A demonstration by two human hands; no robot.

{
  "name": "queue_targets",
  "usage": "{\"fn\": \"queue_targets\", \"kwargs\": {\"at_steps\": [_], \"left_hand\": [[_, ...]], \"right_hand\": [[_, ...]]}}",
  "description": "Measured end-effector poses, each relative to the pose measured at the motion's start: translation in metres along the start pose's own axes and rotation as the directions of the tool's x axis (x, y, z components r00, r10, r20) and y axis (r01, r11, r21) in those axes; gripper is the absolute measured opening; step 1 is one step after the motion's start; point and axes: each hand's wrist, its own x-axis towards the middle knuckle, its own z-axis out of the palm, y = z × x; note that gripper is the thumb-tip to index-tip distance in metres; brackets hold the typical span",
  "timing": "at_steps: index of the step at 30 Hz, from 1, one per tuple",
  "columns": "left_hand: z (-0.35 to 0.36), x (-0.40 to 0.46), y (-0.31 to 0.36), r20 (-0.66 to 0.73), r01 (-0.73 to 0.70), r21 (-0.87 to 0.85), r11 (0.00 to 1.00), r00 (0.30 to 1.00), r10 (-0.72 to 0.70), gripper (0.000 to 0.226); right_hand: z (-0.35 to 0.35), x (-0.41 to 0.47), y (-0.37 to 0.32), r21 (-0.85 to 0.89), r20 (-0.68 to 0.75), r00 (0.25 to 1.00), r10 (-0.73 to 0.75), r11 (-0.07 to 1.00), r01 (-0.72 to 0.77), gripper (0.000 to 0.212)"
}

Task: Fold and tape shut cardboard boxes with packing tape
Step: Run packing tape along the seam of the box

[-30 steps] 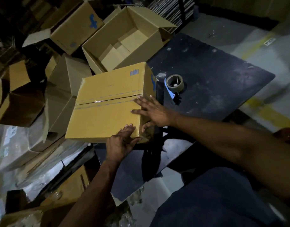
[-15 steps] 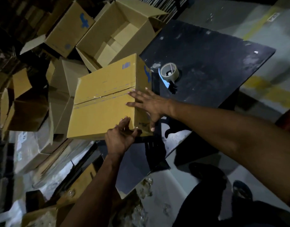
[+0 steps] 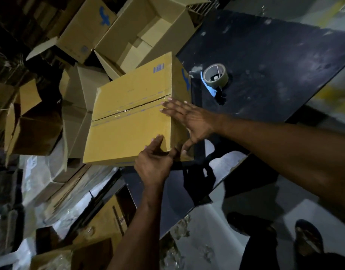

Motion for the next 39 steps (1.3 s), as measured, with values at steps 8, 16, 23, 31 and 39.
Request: {"fn": "queue_targets", "kwargs": {"at_steps": [8,16,23,31,39], "left_hand": [[0.021,-0.015,0.009,-0.143,0.071,-0.079,0.994,0.986,-0.081,0.068],[0.007,-0.008,0.005,-0.081,-0.063,0.002,0.998,0.995,0.063,0.052],[-0.032,0.01,-0.027,0.274,-0.229,-0.13,0.965,0.927,0.257,0.056],[-0.014,0.01,-0.046,0.142,-0.474,0.01,0.88,0.872,0.468,0.049],[-0.012,0.001,-0.035,0.1,-0.433,0.0,0.901,0.897,0.431,0.062]], "right_hand": [[0.022,0.005,0.01,0.057,-0.188,0.981,-0.044,0.997,0.055,0.142],[0.024,0.004,0.008,0.163,-0.139,0.99,0.032,0.987,-0.009,0.131],[0.014,0.004,0.005,0.237,-0.107,0.992,0.069,0.971,-0.042,0.122],[0.03,0.007,0.0,0.248,-0.249,0.968,0.037,0.968,0.027,0.116],[0.023,0.006,0.009,0.251,-0.253,0.967,0.011,0.966,0.055,0.108]]}}
